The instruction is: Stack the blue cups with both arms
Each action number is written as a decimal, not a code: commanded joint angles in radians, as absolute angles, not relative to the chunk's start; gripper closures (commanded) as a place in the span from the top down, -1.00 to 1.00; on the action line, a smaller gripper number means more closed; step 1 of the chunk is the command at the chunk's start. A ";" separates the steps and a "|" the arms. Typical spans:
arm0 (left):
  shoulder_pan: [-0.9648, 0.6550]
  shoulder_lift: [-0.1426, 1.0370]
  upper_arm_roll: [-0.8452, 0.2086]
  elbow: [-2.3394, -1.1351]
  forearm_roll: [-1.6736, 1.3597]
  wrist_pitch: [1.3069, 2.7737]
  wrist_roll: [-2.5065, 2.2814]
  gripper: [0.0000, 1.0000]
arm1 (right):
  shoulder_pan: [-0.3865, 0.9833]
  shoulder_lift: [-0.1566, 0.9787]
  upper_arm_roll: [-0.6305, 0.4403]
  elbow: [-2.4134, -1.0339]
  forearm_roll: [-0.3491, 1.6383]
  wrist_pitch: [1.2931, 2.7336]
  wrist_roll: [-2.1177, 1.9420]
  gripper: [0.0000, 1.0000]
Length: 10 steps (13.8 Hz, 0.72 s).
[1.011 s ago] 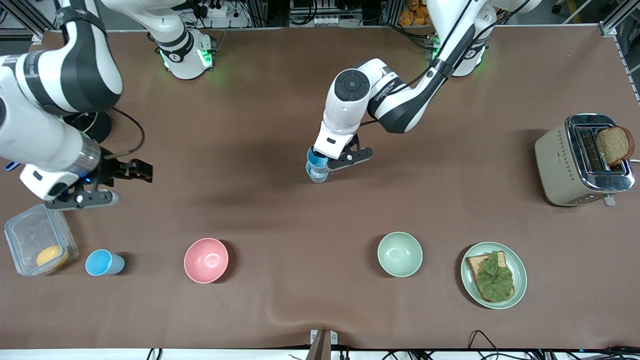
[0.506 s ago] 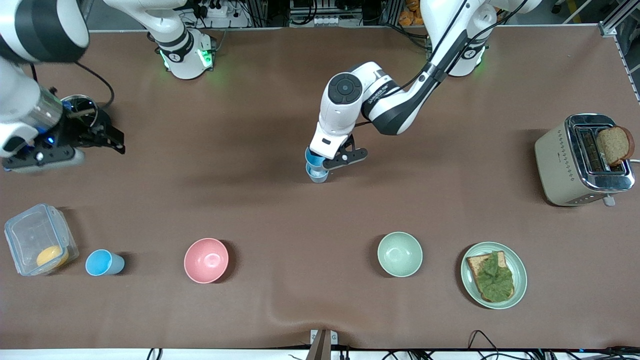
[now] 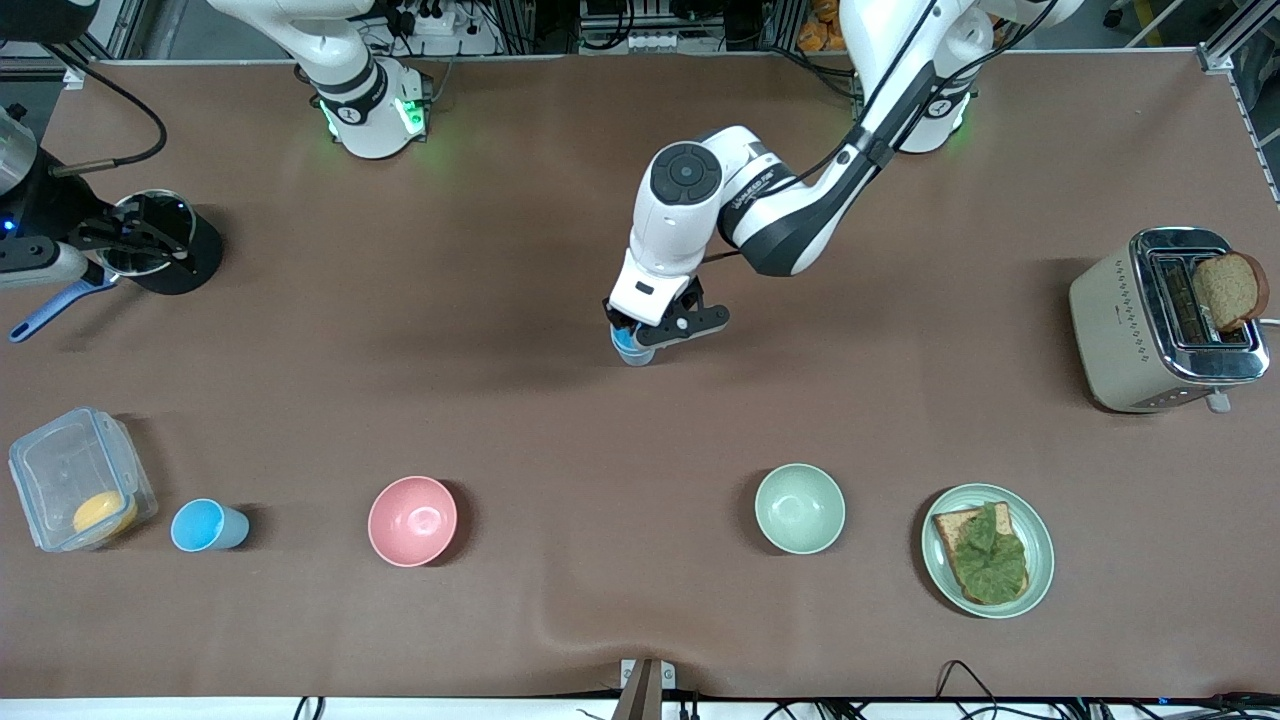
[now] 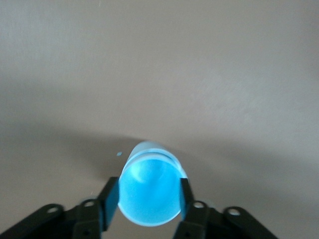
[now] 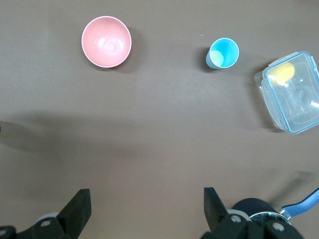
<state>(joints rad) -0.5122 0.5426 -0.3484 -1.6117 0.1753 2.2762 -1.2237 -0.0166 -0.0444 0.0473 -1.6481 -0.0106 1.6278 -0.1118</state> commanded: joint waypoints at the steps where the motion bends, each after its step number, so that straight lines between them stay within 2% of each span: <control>1: -0.476 0.522 -0.328 -1.542 0.280 2.225 -1.229 1.00 | -0.041 -0.034 0.066 -1.643 -0.003 1.631 -0.107 1.00; 5: -0.342 0.482 -0.337 -1.424 0.241 1.961 -1.033 1.00 | -0.041 -0.032 0.066 -1.643 0.049 1.609 -0.106 1.00; 10: -0.111 0.404 -0.344 -1.367 0.114 1.786 -0.693 1.00 | -0.046 -0.034 0.064 -1.638 0.038 1.597 -0.107 1.00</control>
